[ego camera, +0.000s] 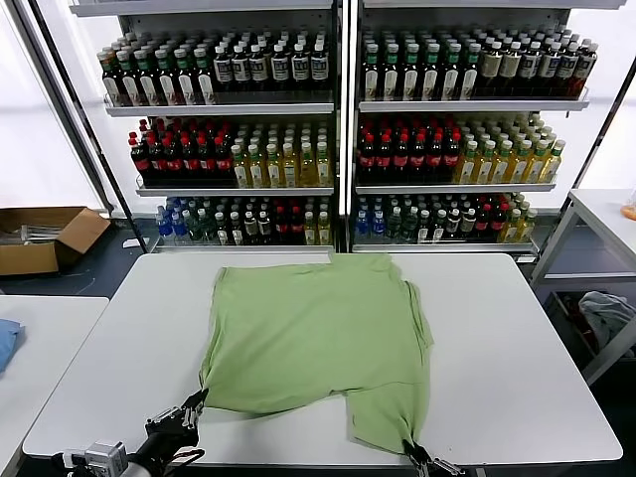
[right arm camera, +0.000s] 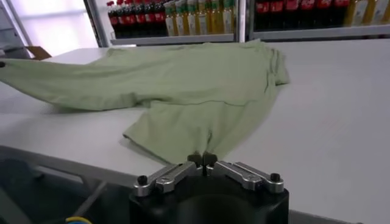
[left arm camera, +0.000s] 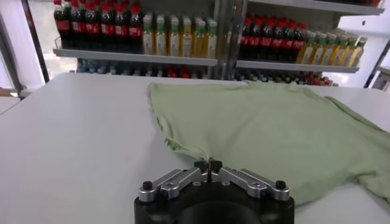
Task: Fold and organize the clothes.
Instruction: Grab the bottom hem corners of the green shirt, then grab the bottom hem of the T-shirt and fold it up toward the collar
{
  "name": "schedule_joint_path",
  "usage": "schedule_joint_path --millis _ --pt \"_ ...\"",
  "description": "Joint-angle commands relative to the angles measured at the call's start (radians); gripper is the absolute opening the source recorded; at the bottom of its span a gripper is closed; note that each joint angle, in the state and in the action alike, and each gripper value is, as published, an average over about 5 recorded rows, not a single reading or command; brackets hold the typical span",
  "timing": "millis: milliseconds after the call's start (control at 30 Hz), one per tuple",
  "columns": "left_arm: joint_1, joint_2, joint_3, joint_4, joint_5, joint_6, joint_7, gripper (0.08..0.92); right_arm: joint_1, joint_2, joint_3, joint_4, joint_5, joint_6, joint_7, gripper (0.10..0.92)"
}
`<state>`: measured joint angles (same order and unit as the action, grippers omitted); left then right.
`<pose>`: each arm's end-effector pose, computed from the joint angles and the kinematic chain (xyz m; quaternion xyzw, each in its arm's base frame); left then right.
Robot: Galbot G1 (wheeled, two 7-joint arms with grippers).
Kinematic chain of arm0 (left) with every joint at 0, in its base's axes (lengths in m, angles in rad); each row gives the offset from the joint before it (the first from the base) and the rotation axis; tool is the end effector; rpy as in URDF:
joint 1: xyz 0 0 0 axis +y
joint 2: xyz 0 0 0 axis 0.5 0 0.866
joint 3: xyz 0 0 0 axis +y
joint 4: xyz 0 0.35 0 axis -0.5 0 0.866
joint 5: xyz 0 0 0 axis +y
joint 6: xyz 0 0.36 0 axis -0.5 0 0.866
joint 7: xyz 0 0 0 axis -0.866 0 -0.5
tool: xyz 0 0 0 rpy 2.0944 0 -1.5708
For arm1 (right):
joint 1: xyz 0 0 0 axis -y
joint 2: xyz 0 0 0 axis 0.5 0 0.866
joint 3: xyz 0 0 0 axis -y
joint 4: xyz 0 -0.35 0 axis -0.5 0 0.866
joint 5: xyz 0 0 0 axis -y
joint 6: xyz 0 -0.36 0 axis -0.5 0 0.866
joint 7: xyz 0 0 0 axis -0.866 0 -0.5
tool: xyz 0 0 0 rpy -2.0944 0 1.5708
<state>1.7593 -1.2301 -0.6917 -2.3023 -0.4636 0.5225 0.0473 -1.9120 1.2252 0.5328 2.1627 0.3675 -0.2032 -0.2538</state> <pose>0.1423 0.0788 -0.2394 -0.0873 -0.9647 0.0392 0.2454 0.0877 -0.0531 -0.3178 0.2106 -0.9441 -0.0717 0.2431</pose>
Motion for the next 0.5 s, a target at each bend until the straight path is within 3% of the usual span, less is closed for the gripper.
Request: schedule_joint_path --millis 33,267,500 --pt "0.001 0.0 -0.001 -0.001 -0.002 0.0 0.0 0.087 0.007 -0.004 0.0 0.0 0.121 0.026 -0.067 0.11" --pt "0.046 -0.019 -0.034 -0.034 -0.007 0.004 -0.001 0.087 -0.061 -0.005 0.06 0.018 0.194 0.173 -0.243 0.11" --pt "0.115 -0.052 -0.062 -0.085 -0.008 0.005 -0.001 0.087 -0.115 -0.015 0.1 0.019 0.258 0.194 -0.365 0.11"
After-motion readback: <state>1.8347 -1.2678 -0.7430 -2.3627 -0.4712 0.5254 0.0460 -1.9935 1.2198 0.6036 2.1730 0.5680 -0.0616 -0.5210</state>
